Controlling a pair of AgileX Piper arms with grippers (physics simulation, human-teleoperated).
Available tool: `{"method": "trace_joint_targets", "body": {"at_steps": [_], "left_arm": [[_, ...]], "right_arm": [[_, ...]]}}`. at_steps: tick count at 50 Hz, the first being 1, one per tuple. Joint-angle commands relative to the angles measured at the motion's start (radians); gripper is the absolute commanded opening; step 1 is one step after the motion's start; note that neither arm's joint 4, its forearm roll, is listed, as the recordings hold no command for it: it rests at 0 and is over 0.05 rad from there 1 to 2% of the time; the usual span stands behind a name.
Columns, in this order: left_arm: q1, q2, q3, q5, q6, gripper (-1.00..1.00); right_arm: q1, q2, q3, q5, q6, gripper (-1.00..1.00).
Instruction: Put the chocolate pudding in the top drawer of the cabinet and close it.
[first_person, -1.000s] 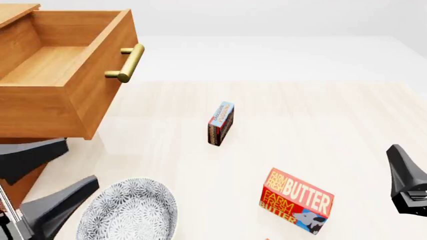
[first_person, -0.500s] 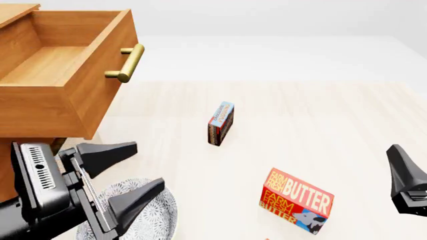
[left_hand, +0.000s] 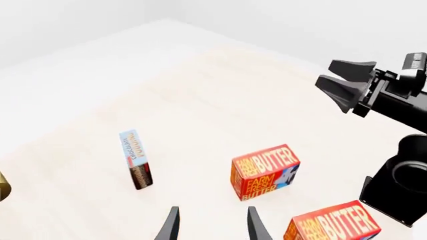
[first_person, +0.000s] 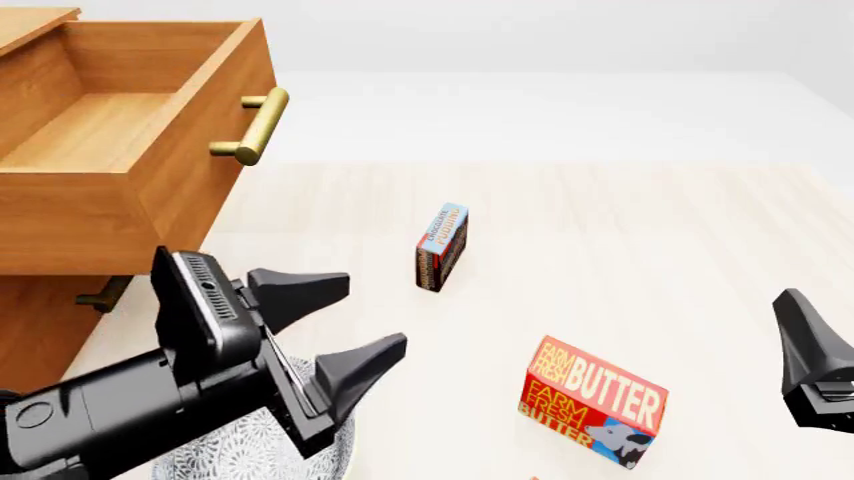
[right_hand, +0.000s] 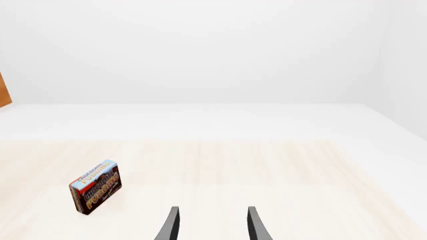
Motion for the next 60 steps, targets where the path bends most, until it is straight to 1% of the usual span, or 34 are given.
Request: {"method": "trace_joint_targets", "body": {"at_steps": [1, 4, 5, 10, 12, 13, 15, 18, 20, 22, 24, 25, 26, 27, 28, 29, 30, 31, 34, 36, 37, 38, 45, 53, 60], "left_arm": [[0.009, 0.078, -0.045, -0.014, -0.051, 1.00], [0.020, 0.093, -0.047, -0.019, -0.072, 1.00], [0.021, 0.114, -0.050, -0.024, -0.091, 1.00], [0.024, 0.146, -0.070, -0.025, -0.119, 1.00], [0.022, 0.153, -0.077, -0.026, -0.119, 1.00], [0.022, 0.143, -0.102, 0.012, -0.120, 1.00], [0.021, 0.161, -0.110, 0.007, -0.124, 1.00], [0.021, 0.162, -0.147, 0.048, -0.125, 1.00], [0.021, 0.167, -0.152, 0.050, -0.125, 1.00], [0.028, 0.188, -0.143, 0.023, -0.130, 1.00], [0.029, 0.186, -0.170, 0.059, -0.122, 1.00], [0.032, 0.198, -0.159, 0.036, -0.126, 1.00], [0.034, 0.202, -0.165, 0.041, -0.125, 1.00], [0.034, 0.205, -0.190, 0.074, -0.114, 1.00], [0.036, 0.203, -0.197, 0.084, -0.109, 1.00], [0.037, 0.215, -0.186, 0.057, -0.115, 1.00], [0.041, 0.215, -0.191, 0.061, -0.111, 1.00], [0.044, 0.203, -0.214, 0.097, -0.107, 1.00], [0.043, 0.234, -0.204, 0.071, -0.105, 1.00], [0.053, 0.241, -0.210, 0.073, -0.101, 1.00], [0.059, 0.230, -0.232, 0.110, -0.101, 1.00], [0.063, 0.233, -0.243, 0.122, -0.098, 1.00], [0.080, 0.265, -0.243, 0.109, -0.101, 1.00], [0.138, 0.292, -0.246, 0.109, -0.090, 1.00], [0.147, 0.315, -0.253, 0.106, -0.083, 1.00]], "right_arm": [[0.000, 0.000, 0.000, 0.000, 0.000, 1.00], [0.000, 0.000, 0.000, 0.000, 0.000, 1.00], [0.000, 0.000, 0.000, 0.000, 0.000, 1.00], [0.000, 0.000, 0.000, 0.000, 0.000, 1.00], [0.000, 0.000, 0.000, 0.000, 0.000, 1.00], [0.000, 0.000, 0.000, 0.000, 0.000, 1.00], [0.000, 0.000, 0.000, 0.000, 0.000, 1.00], [0.000, 0.000, 0.000, 0.000, 0.000, 1.00], [0.000, 0.000, 0.000, 0.000, 0.000, 1.00], [0.000, 0.000, 0.000, 0.000, 0.000, 1.00], [0.000, 0.000, 0.000, 0.000, 0.000, 1.00], [0.000, 0.000, 0.000, 0.000, 0.000, 1.00], [0.000, 0.000, 0.000, 0.000, 0.000, 1.00], [0.000, 0.000, 0.000, 0.000, 0.000, 1.00], [0.000, 0.000, 0.000, 0.000, 0.000, 1.00], [0.000, 0.000, 0.000, 0.000, 0.000, 1.00], [0.000, -0.001, 0.000, 0.000, 0.000, 1.00], [0.000, 0.000, 0.000, 0.000, 0.000, 1.00], [0.000, 0.000, 0.000, 0.000, 0.000, 1.00], [0.000, 0.000, 0.000, 0.000, 0.000, 1.00], [0.000, 0.000, 0.000, 0.000, 0.000, 1.00], [0.000, 0.000, 0.000, 0.000, 0.000, 1.00], [0.000, 0.000, 0.000, 0.000, 0.000, 1.00], [0.000, 0.000, 0.000, 0.000, 0.000, 1.00], [0.000, 0.000, 0.000, 0.000, 0.000, 1.00]]}}
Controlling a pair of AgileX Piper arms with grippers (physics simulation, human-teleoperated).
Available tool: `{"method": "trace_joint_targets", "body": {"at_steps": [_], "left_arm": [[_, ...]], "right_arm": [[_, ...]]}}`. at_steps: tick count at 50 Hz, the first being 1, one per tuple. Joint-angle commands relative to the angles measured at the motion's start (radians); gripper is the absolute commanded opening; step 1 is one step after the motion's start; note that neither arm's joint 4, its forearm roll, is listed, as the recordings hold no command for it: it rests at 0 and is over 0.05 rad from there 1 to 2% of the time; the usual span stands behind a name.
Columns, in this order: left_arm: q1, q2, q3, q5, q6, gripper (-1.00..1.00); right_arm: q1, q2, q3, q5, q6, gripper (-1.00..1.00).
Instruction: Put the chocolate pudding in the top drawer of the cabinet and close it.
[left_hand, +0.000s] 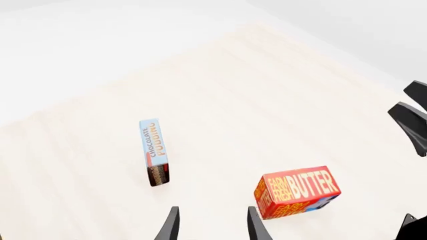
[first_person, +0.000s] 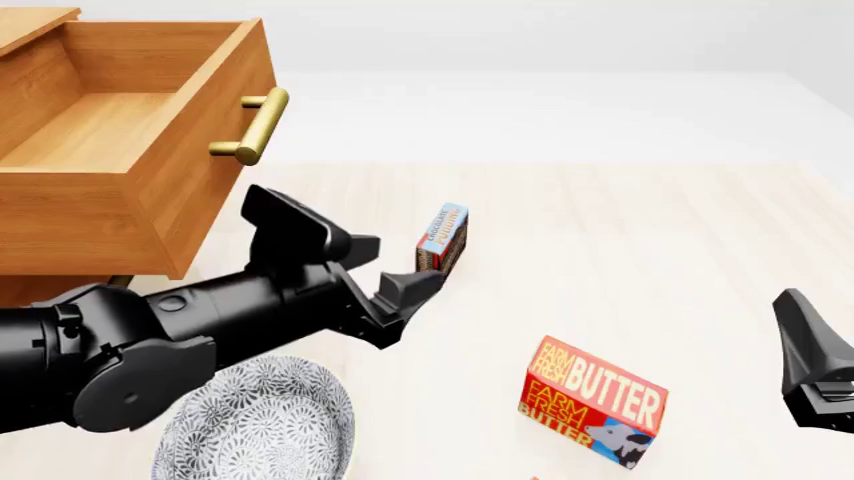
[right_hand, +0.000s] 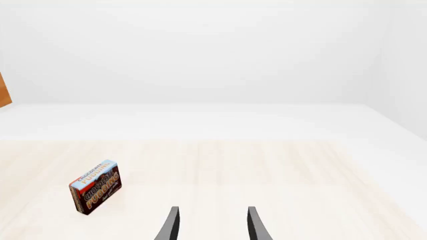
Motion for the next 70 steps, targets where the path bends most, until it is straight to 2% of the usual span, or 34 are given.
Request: {"method": "trace_joint_targets", "body": {"at_steps": [1, 26, 40, 48, 53, 61, 70], "left_arm": [[0.037, 0.043, -0.015, 0.002, 0.012, 1.00], [0.072, 0.123, -0.050, -0.016, 0.013, 1.00], [0.075, 0.169, -0.046, -0.088, -0.022, 1.00], [0.075, 0.182, -0.071, -0.072, -0.025, 1.00], [0.111, 0.204, -0.049, -0.114, -0.020, 1.00], [0.116, 0.218, -0.071, -0.099, -0.021, 1.00], [0.143, 0.252, -0.056, -0.149, -0.037, 1.00]], "right_arm": [[0.000, 0.000, 0.000, 0.000, 0.000, 1.00], [0.000, 0.000, 0.000, 0.000, 0.000, 1.00], [0.000, 0.000, 0.000, 0.000, 0.000, 1.00], [0.000, 0.000, 0.000, 0.000, 0.000, 1.00], [0.000, 0.000, 0.000, 0.000, 0.000, 1.00], [0.000, 0.000, 0.000, 0.000, 0.000, 1.00], [0.000, 0.000, 0.000, 0.000, 0.000, 1.00]]}}
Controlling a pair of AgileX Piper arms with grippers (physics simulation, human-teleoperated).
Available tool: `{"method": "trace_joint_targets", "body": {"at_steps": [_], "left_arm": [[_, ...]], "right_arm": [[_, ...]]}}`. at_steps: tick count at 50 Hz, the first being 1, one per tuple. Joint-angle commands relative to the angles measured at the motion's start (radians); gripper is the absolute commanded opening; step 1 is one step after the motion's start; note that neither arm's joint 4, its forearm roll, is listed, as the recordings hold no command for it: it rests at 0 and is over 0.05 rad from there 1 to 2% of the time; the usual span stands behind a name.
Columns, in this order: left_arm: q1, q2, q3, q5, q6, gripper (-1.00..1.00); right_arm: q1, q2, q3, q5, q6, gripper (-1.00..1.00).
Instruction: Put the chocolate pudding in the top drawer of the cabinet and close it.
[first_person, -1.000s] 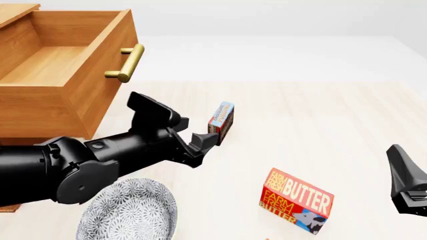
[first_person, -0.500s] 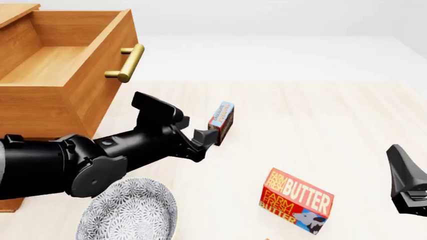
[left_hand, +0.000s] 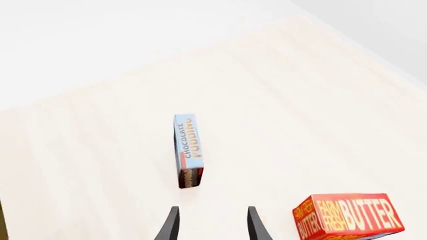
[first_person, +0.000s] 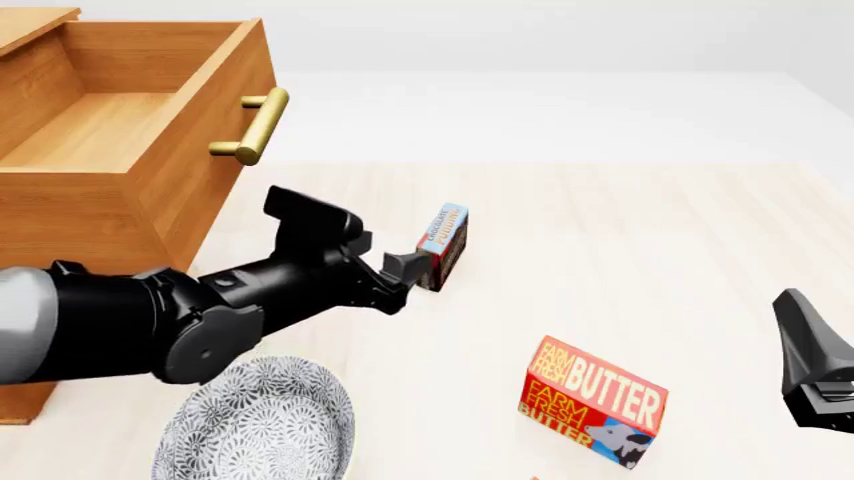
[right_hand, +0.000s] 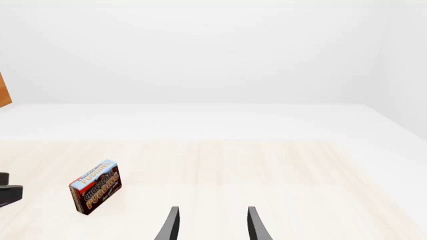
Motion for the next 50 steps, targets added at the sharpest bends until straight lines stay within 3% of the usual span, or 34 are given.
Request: {"method": "trace_joint_targets", "body": {"at_steps": [1, 28, 50], "left_arm": [[0.025, 0.037, 0.002, -0.038, -0.011, 1.00], [0.056, 0.162, -0.035, -0.107, -0.050, 1.00], [0.055, 0.246, -0.112, -0.087, -0.052, 1.00]], "right_arm": [[0.000, 0.000, 0.000, 0.000, 0.000, 1.00], [0.000, 0.000, 0.000, 0.000, 0.000, 1.00], [0.000, 0.000, 0.000, 0.000, 0.000, 1.00]]}}
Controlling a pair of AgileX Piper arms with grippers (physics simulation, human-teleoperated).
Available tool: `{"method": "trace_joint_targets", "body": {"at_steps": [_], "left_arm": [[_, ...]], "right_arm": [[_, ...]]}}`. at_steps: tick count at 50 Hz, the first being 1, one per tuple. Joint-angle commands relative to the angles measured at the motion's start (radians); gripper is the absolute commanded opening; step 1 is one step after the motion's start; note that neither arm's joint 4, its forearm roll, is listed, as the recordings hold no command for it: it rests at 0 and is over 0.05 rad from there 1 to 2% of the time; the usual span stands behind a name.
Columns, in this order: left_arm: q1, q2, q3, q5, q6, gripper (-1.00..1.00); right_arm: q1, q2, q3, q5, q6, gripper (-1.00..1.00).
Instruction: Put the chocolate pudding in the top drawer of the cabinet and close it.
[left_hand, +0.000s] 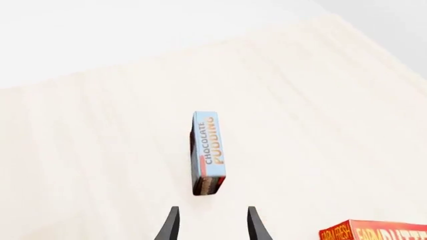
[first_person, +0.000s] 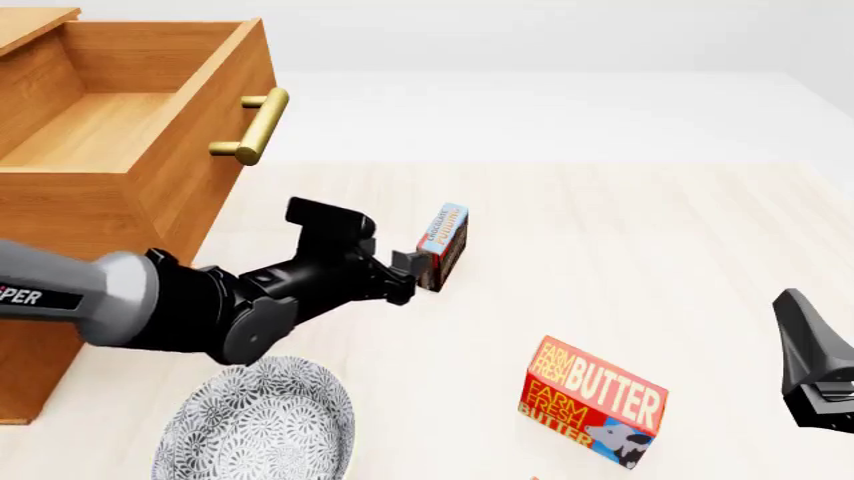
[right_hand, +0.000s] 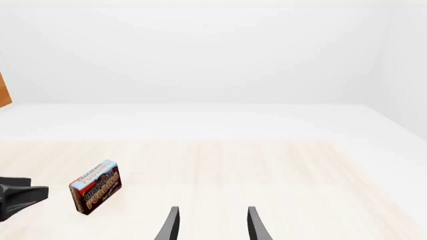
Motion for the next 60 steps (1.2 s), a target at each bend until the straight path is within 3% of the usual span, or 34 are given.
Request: {"method": "trace_joint_targets", "body": {"at_steps": [1, 60], "left_arm": [[-0.005, 0.048, -0.038, 0.001, -0.012, 1.00], [-0.001, 0.220, -0.200, 0.056, 0.012, 1.00]], "right_arm": [[0.000, 0.000, 0.000, 0.000, 0.000, 1.00], [0.000, 0.000, 0.000, 0.000, 0.000, 1.00]]}}
